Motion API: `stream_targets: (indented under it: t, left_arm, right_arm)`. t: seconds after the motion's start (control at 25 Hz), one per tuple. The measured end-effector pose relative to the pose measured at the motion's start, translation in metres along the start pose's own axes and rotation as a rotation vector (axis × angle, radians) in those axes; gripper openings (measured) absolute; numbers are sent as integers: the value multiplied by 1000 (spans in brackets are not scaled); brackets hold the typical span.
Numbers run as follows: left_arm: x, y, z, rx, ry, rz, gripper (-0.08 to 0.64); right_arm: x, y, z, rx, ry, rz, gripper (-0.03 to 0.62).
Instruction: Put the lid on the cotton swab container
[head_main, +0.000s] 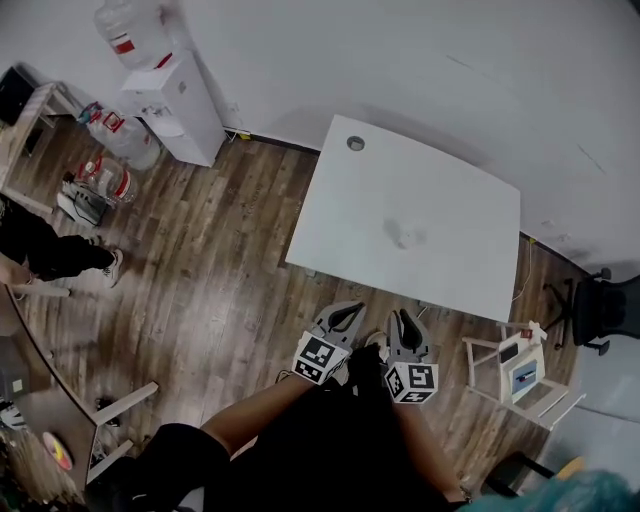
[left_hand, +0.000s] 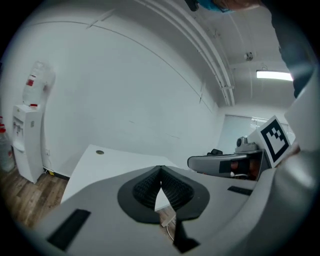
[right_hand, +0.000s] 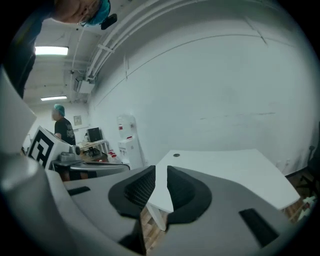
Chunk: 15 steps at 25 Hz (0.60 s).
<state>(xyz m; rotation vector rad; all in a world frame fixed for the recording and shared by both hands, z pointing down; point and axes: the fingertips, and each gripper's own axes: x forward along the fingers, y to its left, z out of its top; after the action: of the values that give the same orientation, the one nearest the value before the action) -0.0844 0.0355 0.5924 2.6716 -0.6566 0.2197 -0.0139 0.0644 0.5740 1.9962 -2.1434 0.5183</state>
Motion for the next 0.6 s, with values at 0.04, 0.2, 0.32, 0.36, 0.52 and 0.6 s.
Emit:
stream_targets:
  t: [0.04, 0.2, 0.32, 0.36, 0.52, 0.6]
  left_arm:
    - [-4, -3, 5, 2, -11, 8, 12]
    - [-9, -12, 18, 42, -26, 48, 12]
    - [-12, -16, 29, 68, -48, 104, 14]
    - [-13, -18, 32, 78, -57, 117, 14]
    - [-15, -33, 46, 130, -96, 123, 14]
    - [-15, -42, 50, 159, -113, 122, 14]
  right_arm:
    - [-5, 2, 2, -5, -5, -28, 83]
    - [-17, 12, 16, -8, -53, -46, 83]
    - [-22, 18, 28, -19, -95, -31, 83]
    - [-25, 19, 32, -15, -110, -24, 78]
    - [-40, 21, 45, 10, -172, -12, 37]
    - [-47, 21, 47, 12, -186, -21, 35]
